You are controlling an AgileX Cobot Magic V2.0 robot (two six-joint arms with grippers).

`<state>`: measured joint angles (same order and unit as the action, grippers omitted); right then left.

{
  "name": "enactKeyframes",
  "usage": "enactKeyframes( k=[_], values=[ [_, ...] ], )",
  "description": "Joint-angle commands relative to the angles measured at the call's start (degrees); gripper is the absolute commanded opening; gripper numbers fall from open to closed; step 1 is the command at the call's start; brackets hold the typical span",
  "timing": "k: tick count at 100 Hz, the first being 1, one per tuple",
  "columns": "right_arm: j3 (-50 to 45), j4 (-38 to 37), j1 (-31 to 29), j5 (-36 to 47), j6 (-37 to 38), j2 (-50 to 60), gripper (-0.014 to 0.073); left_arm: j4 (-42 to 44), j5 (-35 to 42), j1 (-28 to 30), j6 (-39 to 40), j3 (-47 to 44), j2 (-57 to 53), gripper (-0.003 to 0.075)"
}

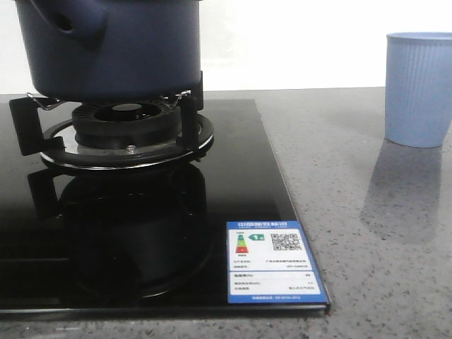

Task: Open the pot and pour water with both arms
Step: 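Lower the lid onto the pot with left gripper and release the knob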

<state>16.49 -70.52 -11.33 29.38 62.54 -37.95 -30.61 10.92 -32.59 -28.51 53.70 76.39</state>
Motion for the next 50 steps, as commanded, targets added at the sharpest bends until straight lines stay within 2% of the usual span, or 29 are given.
enactKeyframes(
  k=[1, 35, 50],
  values=[
    [1.29, 1.27, 0.04, 1.28, -0.04, 0.09, 0.0661, 0.83, 3.23, -0.39, 0.21, 2.11, -2.21, 0.0555],
    [1.29, 1.27, 0.15, 1.38, -0.04, 0.09, 0.0661, 1.30, 3.34, -0.27, -0.49, 2.11, -12.64, 0.0559],
    [1.29, 1.27, 1.49, 6.42, -0.04, 0.09, 0.0661, 3.56, 2.97, 1.66, -0.58, 2.11, -18.98, 0.0557]
  ],
)
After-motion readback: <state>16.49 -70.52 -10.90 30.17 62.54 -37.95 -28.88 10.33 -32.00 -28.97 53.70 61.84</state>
